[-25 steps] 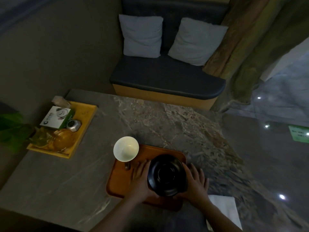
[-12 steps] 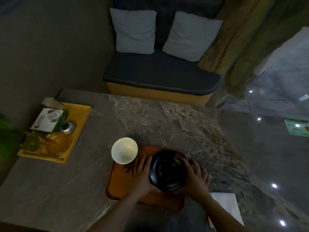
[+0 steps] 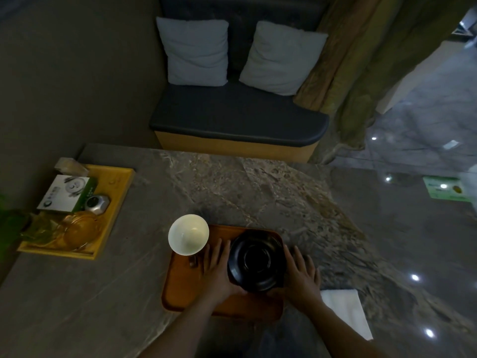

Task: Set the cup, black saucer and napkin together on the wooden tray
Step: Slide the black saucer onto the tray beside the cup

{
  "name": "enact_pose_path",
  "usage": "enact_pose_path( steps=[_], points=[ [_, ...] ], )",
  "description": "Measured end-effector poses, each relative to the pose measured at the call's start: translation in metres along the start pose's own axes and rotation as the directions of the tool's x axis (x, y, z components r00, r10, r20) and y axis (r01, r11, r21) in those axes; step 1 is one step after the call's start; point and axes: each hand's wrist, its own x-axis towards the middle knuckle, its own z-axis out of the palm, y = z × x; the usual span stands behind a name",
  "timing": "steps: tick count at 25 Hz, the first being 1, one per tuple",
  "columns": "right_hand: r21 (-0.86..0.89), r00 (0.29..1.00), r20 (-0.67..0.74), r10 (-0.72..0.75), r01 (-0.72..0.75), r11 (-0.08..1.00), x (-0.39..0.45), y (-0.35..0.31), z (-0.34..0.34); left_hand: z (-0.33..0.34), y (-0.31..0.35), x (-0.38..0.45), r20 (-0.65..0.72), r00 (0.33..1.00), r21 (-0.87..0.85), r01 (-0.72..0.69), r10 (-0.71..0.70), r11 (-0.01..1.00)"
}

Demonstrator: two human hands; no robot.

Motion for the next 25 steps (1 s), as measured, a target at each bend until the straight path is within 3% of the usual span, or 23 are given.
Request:
enact_pose_path(
  steps=[5,12,17,25],
  points=[
    [-0.103,0.999,0.0,0.04,-0.04,0.994,-0.023,0.005,0.013,0.008,-0.003,-0.022,-0.014,0.999,0.011,0.042,-0.041,0.999],
    [-0.304,0.989,0.014,-0.146,0.144,0.942,-0.048,0.011,0.007,0.018,0.006,-0.062,0.051,0.99,0.096,0.126,-0.131,0.987],
    [-0.339,0.961,0.042,-0.274,0.272,0.901,-0.058,0.033,-0.022,0.02,0.029,-0.084,0.069,0.995,0.209,0.054,-0.07,0.976],
    [-0.386,0.968,0.069,-0.243,0.25,0.888,-0.076,0.122,-0.07,0.023,0.096,-0.079,0.395,0.917,0.311,-0.19,0.055,0.931]
  ],
)
